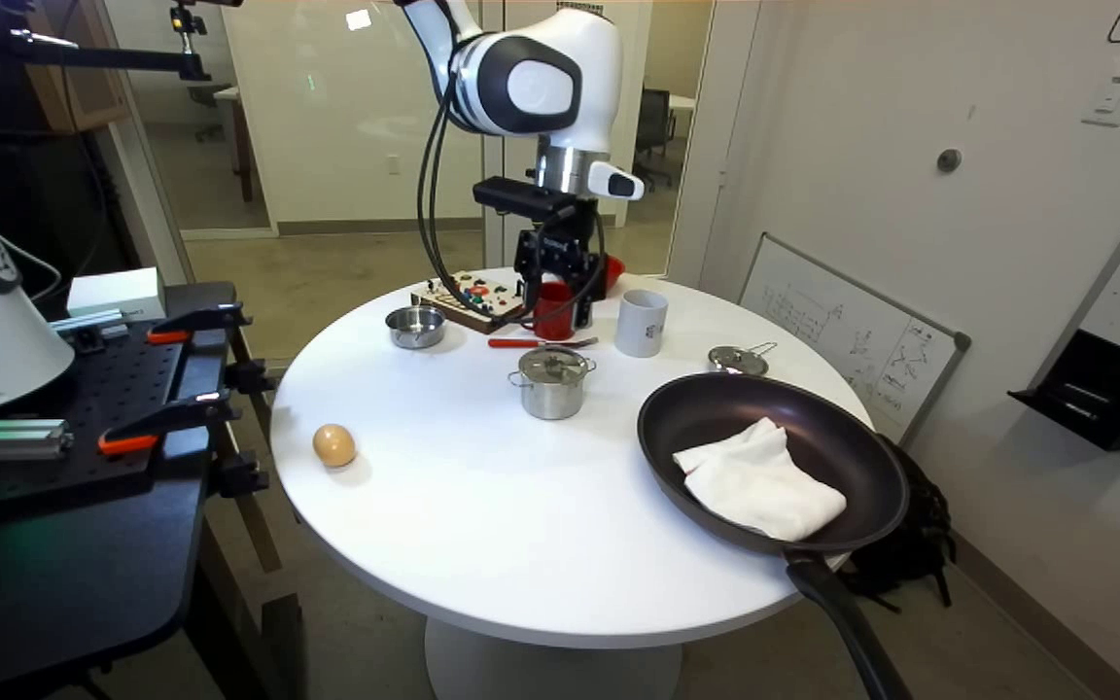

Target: Pick up the lid and put it on the table

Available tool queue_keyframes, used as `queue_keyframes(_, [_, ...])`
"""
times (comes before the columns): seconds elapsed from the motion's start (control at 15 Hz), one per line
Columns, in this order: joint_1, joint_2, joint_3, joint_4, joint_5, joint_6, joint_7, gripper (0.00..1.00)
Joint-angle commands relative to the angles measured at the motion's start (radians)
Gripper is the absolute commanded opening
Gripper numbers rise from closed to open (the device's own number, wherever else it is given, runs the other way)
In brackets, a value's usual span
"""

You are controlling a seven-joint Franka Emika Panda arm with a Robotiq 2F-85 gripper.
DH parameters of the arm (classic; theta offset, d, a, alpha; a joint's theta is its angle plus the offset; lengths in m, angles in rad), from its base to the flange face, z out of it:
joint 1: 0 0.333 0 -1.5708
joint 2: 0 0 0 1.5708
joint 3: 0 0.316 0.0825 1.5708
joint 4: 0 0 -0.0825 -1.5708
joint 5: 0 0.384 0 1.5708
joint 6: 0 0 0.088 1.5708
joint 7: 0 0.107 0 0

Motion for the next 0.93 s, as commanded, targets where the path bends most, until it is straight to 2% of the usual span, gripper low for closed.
queue_keyframes(0.0, [-0.029, 0.028, 0.033, 0.014, -0.002, 0.003, -0.033, 1.0])
queue_keyframes(0.4, [-0.035, 0.08, 0.053, 0.022, -0.019, 0.052, -0.085, 1.0])
queue_keyframes(0.73, [-0.032, 0.085, 0.049, -0.009, -0.029, 0.173, -0.084, 1.0])
queue_keyframes(0.87, [-0.044, 0.085, 0.06, -0.002, -0.008, 0.159, -0.082, 1.0])
